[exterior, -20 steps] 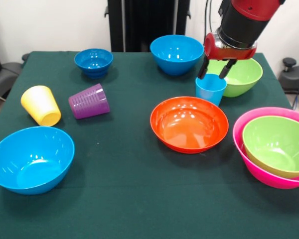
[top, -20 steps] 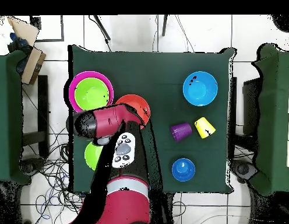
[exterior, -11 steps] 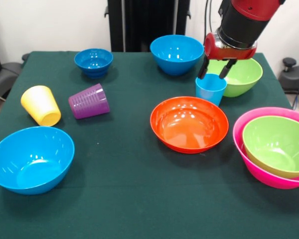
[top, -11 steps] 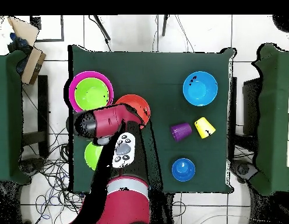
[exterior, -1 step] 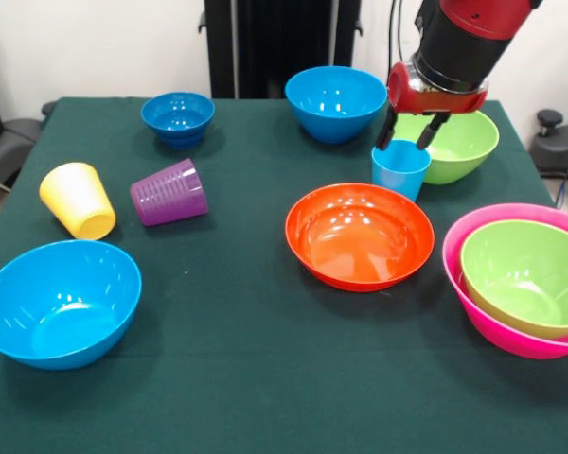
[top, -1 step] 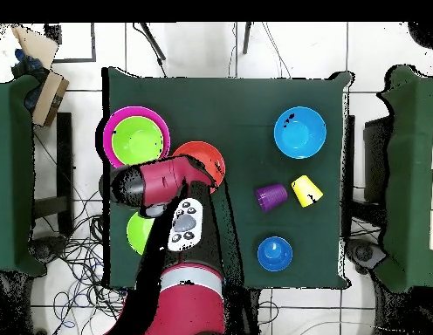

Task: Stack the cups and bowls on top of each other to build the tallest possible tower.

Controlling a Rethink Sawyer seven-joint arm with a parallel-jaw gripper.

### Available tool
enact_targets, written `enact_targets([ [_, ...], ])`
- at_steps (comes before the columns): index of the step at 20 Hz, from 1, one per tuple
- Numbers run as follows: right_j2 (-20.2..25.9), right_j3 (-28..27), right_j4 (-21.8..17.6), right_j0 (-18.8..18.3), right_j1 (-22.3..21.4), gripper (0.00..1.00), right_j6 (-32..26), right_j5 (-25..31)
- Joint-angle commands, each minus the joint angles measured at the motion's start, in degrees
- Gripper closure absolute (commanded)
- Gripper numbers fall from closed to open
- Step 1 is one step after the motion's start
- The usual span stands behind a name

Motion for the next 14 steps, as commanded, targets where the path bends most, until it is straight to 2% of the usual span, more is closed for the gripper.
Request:
enact_targets([
  [1, 4.2, -1.5, -1.0, 0.2, 1.9, 0.0, 4.4, -5.4],
  [14, 4.1, -1.9, -1.7, 0.5, 2.7, 0.0, 4.1, -6.7],
])
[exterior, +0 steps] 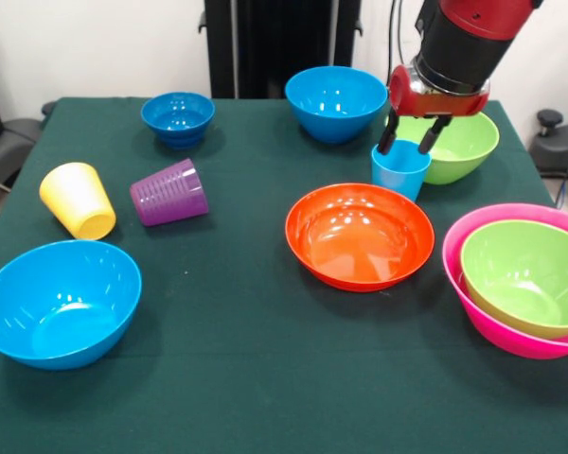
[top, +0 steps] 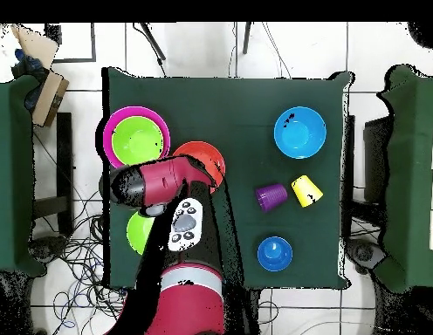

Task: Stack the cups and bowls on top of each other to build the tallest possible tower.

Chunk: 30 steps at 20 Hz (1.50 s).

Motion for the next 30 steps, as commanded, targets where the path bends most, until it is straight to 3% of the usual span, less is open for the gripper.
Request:
enact_targets([
  [1, 4.2, -1.9, -1.7, 0.5, 2.7, 0.0, 3.9, -5.0],
  [30, 4.7, -1.1, -1.5, -0.1, 2.2, 0.0, 2.8, -6.0],
])
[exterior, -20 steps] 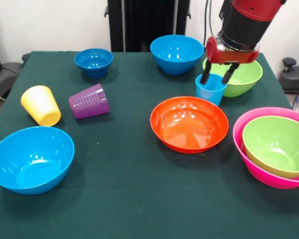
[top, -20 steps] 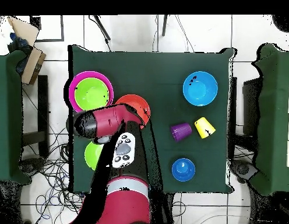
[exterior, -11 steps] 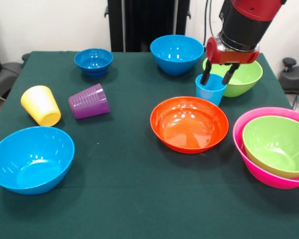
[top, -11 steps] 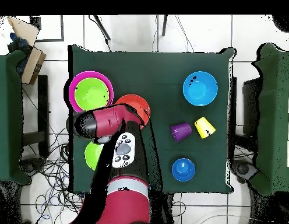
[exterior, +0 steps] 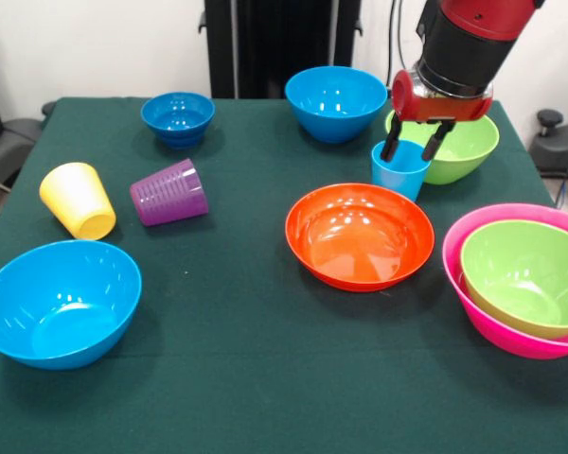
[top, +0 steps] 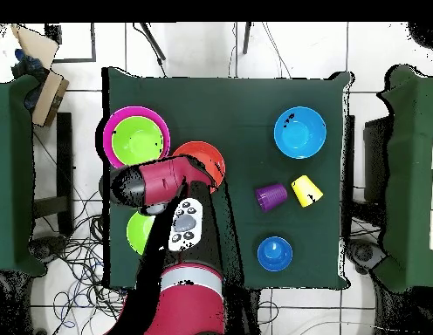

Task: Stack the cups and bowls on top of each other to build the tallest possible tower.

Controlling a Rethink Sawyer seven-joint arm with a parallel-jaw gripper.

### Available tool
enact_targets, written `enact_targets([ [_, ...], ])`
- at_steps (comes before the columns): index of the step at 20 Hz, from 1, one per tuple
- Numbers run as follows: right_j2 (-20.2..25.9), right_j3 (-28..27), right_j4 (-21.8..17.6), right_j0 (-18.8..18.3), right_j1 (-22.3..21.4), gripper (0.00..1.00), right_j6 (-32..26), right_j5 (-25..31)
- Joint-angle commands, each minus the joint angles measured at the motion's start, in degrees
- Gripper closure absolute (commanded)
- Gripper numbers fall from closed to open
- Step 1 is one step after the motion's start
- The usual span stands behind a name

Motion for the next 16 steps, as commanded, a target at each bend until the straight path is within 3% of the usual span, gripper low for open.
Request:
enact_targets([
  [1, 4.7, -1.1, -1.5, -0.1, 2.2, 0.0, 2.7, -3.6],
  [16, 4.8, -1.7, -1.8, 0.1, 2.7, 0.0, 2.5, -3.5],
])
